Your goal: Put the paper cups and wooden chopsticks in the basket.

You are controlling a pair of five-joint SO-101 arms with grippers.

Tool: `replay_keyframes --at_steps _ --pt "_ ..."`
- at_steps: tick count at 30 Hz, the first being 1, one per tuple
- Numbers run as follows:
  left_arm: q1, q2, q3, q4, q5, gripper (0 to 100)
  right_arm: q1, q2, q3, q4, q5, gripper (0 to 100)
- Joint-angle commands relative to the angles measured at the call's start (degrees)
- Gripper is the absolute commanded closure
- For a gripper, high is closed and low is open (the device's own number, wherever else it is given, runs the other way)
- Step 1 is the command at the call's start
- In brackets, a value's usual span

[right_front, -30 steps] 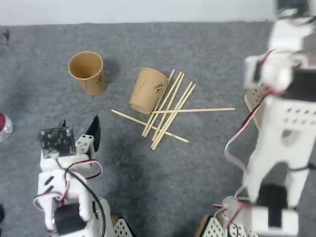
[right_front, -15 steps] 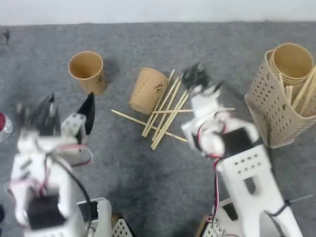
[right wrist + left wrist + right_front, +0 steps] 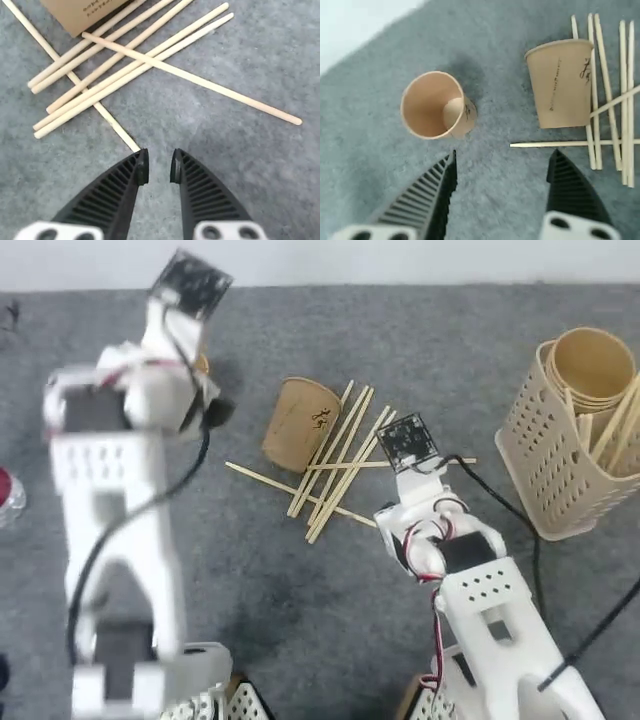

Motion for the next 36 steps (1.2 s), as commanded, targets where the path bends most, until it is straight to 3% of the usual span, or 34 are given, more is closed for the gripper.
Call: replay_keyframes --at_steps 1,11,18,23,30,36 --pt "-1.32 18.81 -20.88 2.81 -1.05 72 0.84 -1.45 0.35 -3.38 -0.62 89.8" --pt "-7.21 51.78 -52.18 8.18 -1.05 72 0.66 -1.45 1.05 -4.53 -0.62 89.8" --pt "-5.45 67.43 -68.44 14.59 -1.32 72 0.66 -1.45 1.85 -5.85 -0.53 89.8" --pt "-5.1 73.05 -73.01 14.68 -1.32 75 0.84 -1.45 1.85 -5.85 -0.53 89.8" --pt "-5.19 74.37 -73.54 15.21 -7.03 99 0.84 -1.45 1.76 -5.85 -0.53 89.8" --pt "-6.24 71.56 -73.01 15.38 -7.56 99 0.84 -1.45 1.76 -5.76 -0.53 89.8"
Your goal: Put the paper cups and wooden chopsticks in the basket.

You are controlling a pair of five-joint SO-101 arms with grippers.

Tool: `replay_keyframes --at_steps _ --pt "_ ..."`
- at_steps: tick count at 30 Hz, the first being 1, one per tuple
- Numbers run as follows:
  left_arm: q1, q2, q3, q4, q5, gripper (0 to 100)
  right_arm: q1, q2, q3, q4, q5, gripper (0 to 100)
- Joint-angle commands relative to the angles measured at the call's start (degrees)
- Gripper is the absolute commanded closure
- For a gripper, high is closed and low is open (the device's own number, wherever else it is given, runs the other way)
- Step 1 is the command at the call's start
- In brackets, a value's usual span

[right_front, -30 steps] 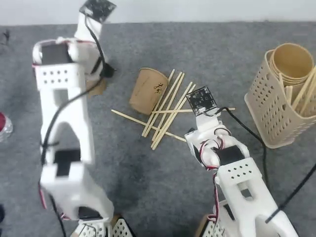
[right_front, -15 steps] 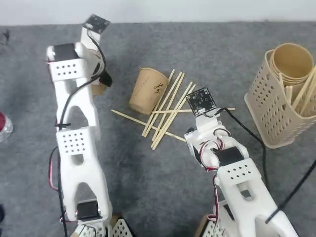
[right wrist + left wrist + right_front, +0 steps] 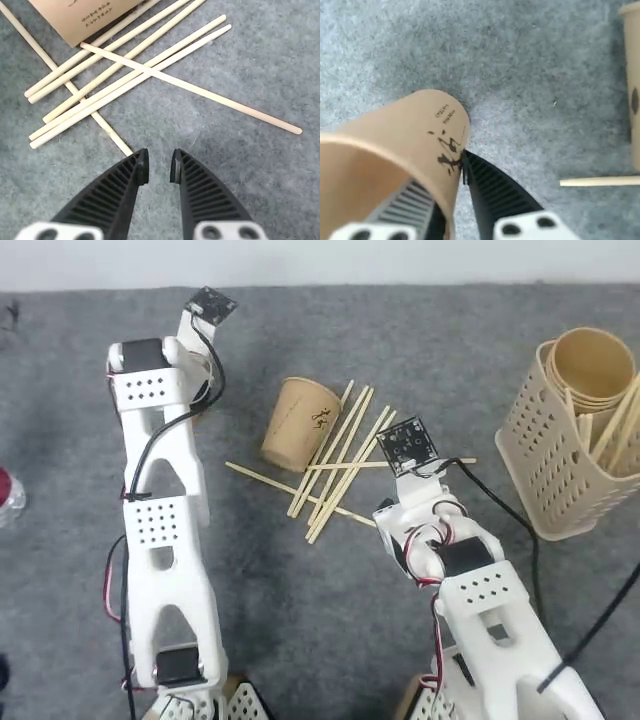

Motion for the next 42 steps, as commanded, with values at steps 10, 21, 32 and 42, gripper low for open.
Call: replay_keyframes --at_steps 10,21,32,42 --pt "7.21 -39.91 41.1 1.76 -6.95 99 0.48 -1.54 -0.53 -1.01 2.29 89.8" --pt "17.49 -77.98 84.0 1.58 -11.34 99 6.29 -2.07 -0.97 -1.1 -0.7 89.8" --pt "21.01 -88.0 114.33 -9.85 -11.25 99 10.95 -2.07 -2.2 -0.84 -5.54 89.8" --pt "18.11 -96.7 118.73 -16.35 -0.7 73 10.86 -1.98 -2.11 -1.01 -5.54 89.8"
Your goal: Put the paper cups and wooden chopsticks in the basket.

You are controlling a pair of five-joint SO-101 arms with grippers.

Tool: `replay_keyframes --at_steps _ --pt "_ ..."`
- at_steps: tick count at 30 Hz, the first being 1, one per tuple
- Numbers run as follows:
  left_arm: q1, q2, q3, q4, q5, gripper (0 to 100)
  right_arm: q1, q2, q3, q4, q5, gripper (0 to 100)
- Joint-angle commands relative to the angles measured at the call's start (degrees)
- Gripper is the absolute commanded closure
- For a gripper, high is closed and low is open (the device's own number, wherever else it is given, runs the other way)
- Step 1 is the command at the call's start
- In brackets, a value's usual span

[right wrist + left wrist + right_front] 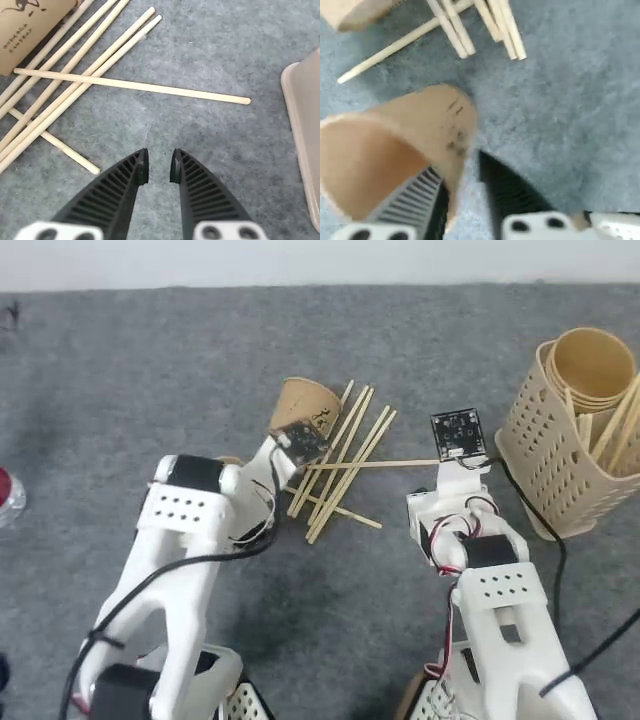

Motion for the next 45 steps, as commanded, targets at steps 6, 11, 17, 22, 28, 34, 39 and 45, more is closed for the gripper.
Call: replay_keyframes --at_steps 6,11,17,22,28,34,39,45 --pt "0.18 -16.7 -8.48 10.73 0.53 64 0.57 -1.36 -2.11 -1.01 -0.44 89.8" --pt "-9.76 -28.57 -14.9 11.69 0.88 64 -1.71 -1.27 -4.48 1.27 0.79 89.8" --pt "-31.56 -46.77 -5.05 5.63 11.16 65 -9.63 -0.66 -21.63 18.86 5.54 89.4" --pt "-45.1 -60.31 16.22 -1.14 15.3 65 -18.77 -0.66 -31.3 27.65 9.05 88.4" --pt "-57.67 -71.3 36.09 -20.84 15.82 65 -29.14 0.13 -38.51 30.11 11.34 80.4" --pt "-65.23 -80.7 52.35 -24.09 20.57 65 -33.71 15.78 -51.08 32.75 11.25 80.1" --pt "-70.77 -81.23 54.73 -23.38 21.45 65 -35.21 33.98 -68.57 38.02 9.23 80.1" --pt "-72.35 -81.23 58.07 -19.6 21.36 65 -37.67 52.62 -89.76 46.55 10.11 80.1"
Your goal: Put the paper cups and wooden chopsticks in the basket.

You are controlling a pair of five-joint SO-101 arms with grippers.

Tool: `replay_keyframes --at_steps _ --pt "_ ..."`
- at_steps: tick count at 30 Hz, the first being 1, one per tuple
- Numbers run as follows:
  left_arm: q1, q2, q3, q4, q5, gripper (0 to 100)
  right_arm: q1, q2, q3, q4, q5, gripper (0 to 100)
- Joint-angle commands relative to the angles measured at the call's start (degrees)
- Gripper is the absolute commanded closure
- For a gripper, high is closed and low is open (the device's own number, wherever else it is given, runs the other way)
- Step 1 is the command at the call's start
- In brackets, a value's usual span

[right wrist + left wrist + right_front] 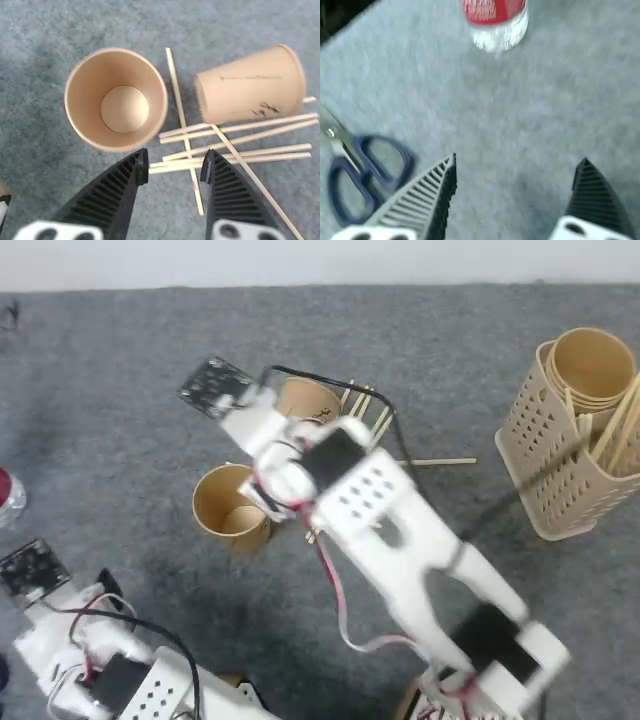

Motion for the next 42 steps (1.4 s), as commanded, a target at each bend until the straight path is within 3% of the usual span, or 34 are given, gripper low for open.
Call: replay_keyframes --at_steps 1,8,15,20,25,33,42 --pt "-1.05 -1.14 1.19 2.64 0.62 65 -0.75 9.54 -14.42 4.79 1.41 80.1" --pt "-0.62 -1.14 1.89 2.64 0.97 65 -0.48 23.87 -30.59 10.68 2.64 80.1" --pt "-0.62 -1.14 1.89 2.64 0.79 65 -0.4 32.57 -34.9 11.12 2.64 80.7" --pt "-0.62 -1.05 1.89 2.64 0.79 65 -0.31 34.95 -35.08 11.21 3.08 99.6" --pt "-0.62 -1.05 1.89 2.73 0.79 65 3.03 33.63 -36.75 11.91 3.08 99.7" --pt "-0.62 -0.97 1.98 4.31 0.7 65 17.98 18.42 -64.0 21.41 5.19 99.3" --pt "-0.62 -0.97 1.98 4.22 0.7 65 51.74 10.77 -65.23 15.43 5.89 99.3"
